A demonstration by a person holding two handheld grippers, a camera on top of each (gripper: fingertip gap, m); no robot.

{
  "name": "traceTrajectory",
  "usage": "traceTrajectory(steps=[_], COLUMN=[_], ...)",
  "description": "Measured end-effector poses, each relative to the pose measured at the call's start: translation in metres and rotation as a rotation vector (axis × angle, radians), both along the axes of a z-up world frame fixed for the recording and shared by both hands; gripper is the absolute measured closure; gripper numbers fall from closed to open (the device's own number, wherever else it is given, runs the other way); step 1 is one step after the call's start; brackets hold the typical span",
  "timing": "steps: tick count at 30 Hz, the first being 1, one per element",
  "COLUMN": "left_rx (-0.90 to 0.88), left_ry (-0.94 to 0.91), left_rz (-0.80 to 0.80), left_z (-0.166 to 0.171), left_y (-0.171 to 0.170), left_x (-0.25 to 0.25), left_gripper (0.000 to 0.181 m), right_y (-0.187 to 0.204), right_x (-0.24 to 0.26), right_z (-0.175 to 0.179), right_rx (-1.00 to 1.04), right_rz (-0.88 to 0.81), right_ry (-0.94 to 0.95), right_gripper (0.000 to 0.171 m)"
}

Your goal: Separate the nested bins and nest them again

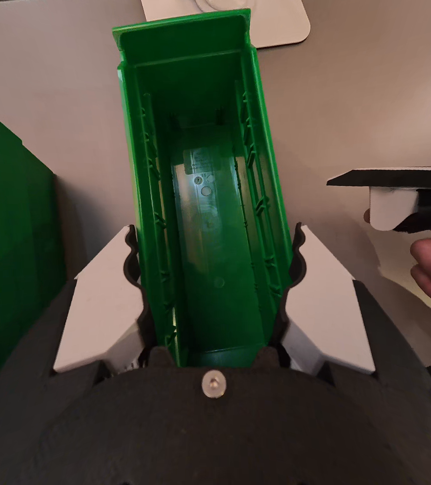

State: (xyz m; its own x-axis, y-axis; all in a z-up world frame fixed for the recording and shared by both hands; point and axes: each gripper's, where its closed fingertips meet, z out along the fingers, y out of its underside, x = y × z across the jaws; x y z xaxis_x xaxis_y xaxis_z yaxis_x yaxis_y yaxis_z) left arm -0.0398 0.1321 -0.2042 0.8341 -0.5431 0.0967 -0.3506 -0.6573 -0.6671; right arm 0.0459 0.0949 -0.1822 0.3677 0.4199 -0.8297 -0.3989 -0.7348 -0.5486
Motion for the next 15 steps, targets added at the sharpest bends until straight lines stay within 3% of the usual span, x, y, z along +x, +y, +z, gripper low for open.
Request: traceTrajectory(steps=[2, 6, 9, 13, 15], left_rx=[-0.007, 0.005, 0.049, 0.218, 0.253], left_ry=[-0.041, -0.054, -0.073, 0.09, 0.183], left_rz=[0.0, 0.008, -0.018, 0.03, 0.092], left_z=[0.002, 0.007, 0.03, 0.083, 0.101], left_y=[-0.003, -0.007, -0.015, -0.002, 0.013], left_x=[0.003, 0.0, -0.003, -0.054, -0.096], left_gripper=[0.071, 0.066, 0.066, 0.067, 0.048], right_y=[-0.001, -0.003, -0.003, -0.003, -0.003], right_x=[-0.001, -0.006, -0.007, -0.006, -0.007], right_z=[-0.001, -0.002, -0.002, -0.002, -0.002], right_rx=[-0.001, -0.004, -0.005, -0.006, -0.006], right_rz=[0.005, 0.02, 0.025, 0.024, 0.026], right_ry=[-0.008, -0.009, -0.011, -0.007, -0.009], right_gripper=[0.066, 0.065, 0.065, 0.065, 0.065])
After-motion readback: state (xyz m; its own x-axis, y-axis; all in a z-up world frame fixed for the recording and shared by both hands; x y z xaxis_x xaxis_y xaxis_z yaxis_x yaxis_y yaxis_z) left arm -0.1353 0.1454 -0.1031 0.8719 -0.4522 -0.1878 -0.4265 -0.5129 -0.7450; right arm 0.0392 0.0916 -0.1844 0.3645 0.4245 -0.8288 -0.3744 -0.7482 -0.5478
